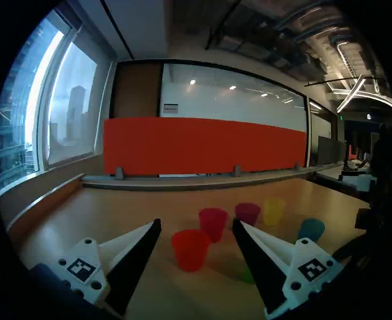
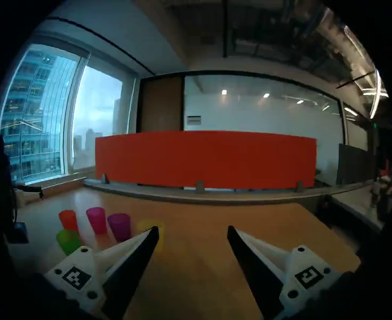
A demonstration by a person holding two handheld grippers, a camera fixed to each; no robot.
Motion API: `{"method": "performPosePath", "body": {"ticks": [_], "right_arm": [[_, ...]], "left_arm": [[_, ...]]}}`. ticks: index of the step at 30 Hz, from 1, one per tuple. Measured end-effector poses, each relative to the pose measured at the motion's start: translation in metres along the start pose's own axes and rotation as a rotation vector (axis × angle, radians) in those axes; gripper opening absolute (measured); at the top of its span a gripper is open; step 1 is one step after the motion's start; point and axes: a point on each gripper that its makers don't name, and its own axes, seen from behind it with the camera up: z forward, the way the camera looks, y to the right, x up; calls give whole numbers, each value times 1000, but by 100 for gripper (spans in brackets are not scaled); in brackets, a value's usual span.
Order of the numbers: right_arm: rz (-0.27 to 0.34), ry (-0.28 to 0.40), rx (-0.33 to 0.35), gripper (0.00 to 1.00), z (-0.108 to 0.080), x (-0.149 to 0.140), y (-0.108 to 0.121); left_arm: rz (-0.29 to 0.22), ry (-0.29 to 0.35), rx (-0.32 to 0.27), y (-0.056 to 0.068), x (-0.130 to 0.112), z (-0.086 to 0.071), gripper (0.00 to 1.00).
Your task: Pour water
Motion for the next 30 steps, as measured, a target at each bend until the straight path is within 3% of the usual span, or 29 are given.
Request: {"method": "performPosePath", "body": {"ticks": [11, 18, 30], "right_arm": [[26, 123, -155, 100, -6, 23, 26], [30, 146, -188, 100, -13, 31, 31], [0, 146, -216, 100, -16, 34, 33]], "left_arm": [[18, 89, 89, -10, 25, -5, 100], [17, 115, 106, -11, 34, -6, 100], [-12, 129, 141, -17, 26, -2, 100]]}}
